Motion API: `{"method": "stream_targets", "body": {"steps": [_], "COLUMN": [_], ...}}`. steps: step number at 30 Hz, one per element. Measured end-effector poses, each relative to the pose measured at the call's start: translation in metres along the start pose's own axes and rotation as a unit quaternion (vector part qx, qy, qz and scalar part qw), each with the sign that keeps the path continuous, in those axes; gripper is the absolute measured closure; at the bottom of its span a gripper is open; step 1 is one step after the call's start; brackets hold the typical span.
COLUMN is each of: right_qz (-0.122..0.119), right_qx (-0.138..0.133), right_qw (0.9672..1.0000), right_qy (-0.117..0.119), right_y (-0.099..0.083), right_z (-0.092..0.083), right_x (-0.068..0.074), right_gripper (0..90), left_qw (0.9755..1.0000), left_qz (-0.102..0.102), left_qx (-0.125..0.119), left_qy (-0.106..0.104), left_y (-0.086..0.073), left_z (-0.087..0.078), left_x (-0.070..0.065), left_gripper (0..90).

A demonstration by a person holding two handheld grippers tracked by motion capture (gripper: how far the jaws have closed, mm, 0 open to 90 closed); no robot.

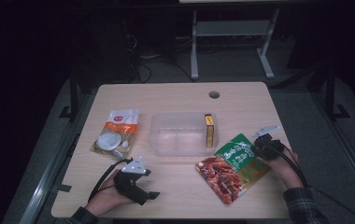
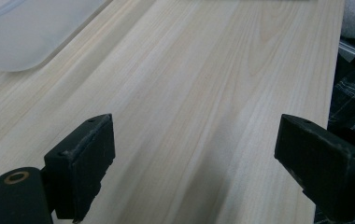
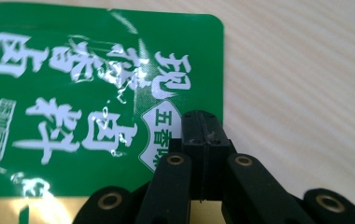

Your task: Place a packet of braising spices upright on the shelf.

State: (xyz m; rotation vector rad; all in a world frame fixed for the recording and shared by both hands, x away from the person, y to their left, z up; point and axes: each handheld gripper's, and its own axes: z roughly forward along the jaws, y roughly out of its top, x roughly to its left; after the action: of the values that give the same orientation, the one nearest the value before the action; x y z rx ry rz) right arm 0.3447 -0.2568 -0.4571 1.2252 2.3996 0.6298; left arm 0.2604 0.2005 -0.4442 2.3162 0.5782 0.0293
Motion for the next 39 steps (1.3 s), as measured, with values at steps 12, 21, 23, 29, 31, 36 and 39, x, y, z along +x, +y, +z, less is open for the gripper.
{"method": "stream_targets", "body": {"steps": [12, 21, 23, 29, 31, 36, 39], "right_qz": [-0.02, -0.045, -0.049, -0.074, -0.081, -0.101, -0.107], "right_qx": [0.005, 0.008, 0.006, 0.001, -0.001, -0.006, -0.008], "right_qw": [0.9992, 0.997, 0.9965, 0.9929, 0.9916, 0.9875, 0.9862], "right_qy": [0.034, 0.062, 0.068, 0.093, 0.101, 0.121, 0.126], "right_y": [-0.015, -0.018, -0.017, -0.012, -0.01, -0.004, 0.0], "right_z": [-0.016, -0.023, -0.023, -0.022, -0.022, -0.02, -0.018], "right_x": [0.024, 0.045, 0.05, 0.067, 0.073, 0.088, 0.095], "right_gripper": [90.0, 90.0, 90.0, 90.0, 90.0, 90.0, 90.0], "left_qw": [1.0, 1.0, 1.0, 1.0, 0.9999, 0.9999, 0.9998], "left_qz": [-0.009, 0.0, 0.002, 0.006, 0.009, 0.012, 0.011], "left_qx": [0.001, 0.0, 0.0, 0.0, -0.004, -0.01, -0.016], "left_qy": [0.0, 0.003, 0.003, 0.0, -0.001, -0.004, -0.003], "left_y": [-0.002, -0.001, 0.0, 0.0, 0.001, 0.003, 0.004], "left_z": [0.001, 0.0, -0.001, -0.001, -0.001, -0.003, -0.004], "left_x": [0.001, 0.0, 0.0, -0.001, -0.001, -0.003, -0.004], "left_gripper": [12.5, 12.5, 12.5, 12.7, 12.7, 12.7, 12.7]}}
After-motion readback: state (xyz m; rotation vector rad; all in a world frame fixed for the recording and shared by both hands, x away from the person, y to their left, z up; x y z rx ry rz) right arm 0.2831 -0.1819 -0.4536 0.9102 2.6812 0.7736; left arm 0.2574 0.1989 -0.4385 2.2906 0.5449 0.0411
